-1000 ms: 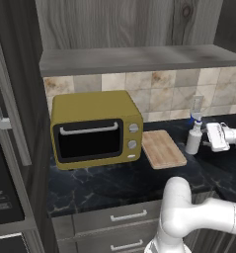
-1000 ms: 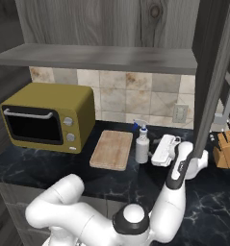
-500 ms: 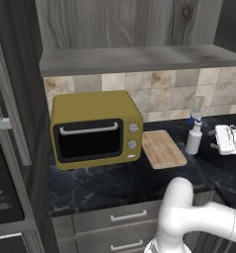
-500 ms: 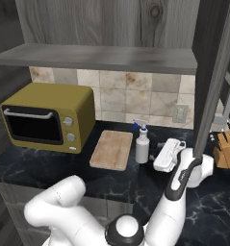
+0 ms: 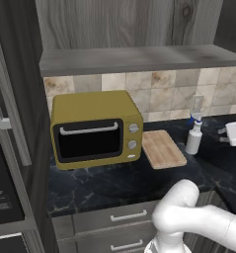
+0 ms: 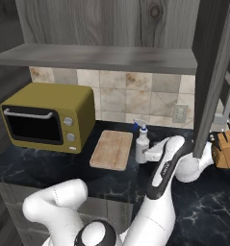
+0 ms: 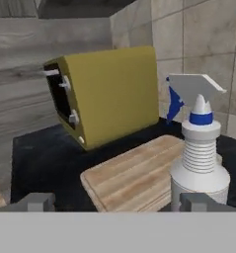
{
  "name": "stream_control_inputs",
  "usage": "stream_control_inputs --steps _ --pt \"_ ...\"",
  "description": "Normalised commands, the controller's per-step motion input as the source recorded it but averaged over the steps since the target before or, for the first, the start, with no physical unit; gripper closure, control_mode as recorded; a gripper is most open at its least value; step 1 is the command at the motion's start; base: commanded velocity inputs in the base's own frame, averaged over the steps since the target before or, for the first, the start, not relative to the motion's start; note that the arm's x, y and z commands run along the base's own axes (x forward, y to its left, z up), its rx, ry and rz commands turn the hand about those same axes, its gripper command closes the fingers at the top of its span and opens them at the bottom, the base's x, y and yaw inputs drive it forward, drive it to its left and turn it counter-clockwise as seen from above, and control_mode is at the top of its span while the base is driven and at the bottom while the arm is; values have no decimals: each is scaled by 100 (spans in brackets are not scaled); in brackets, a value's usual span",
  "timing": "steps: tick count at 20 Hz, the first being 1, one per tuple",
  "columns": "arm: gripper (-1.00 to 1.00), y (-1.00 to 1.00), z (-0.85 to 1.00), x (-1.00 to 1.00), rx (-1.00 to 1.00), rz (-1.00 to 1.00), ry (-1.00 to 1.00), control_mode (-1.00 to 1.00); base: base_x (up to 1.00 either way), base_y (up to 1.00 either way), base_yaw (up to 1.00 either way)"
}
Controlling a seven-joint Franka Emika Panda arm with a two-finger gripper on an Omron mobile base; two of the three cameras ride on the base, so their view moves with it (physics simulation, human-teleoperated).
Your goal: Grab the spray bottle from the cabinet, then place it next to the cutting board for sanitizing. Then grab the dish brush from the countertop next to the sink and place it next to the cutting board.
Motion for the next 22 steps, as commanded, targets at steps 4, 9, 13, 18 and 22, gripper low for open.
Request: stream_control_inputs --steps 4,9,13,18,22 --pt "-100 24 34 -23 -16 -38 58 -100 0 0 0" --pt "-100 53 25 -18 -35 -37 46 -100 0 0 0" --pt "-100 46 25 -44 -28 -36 35 -100 0 0 0" --pt "-100 76 17 -69 -21 -32 7 -100 0 0 0" --pt "-100 100 6 -90 -16 -1 -9 -100 0 0 0"
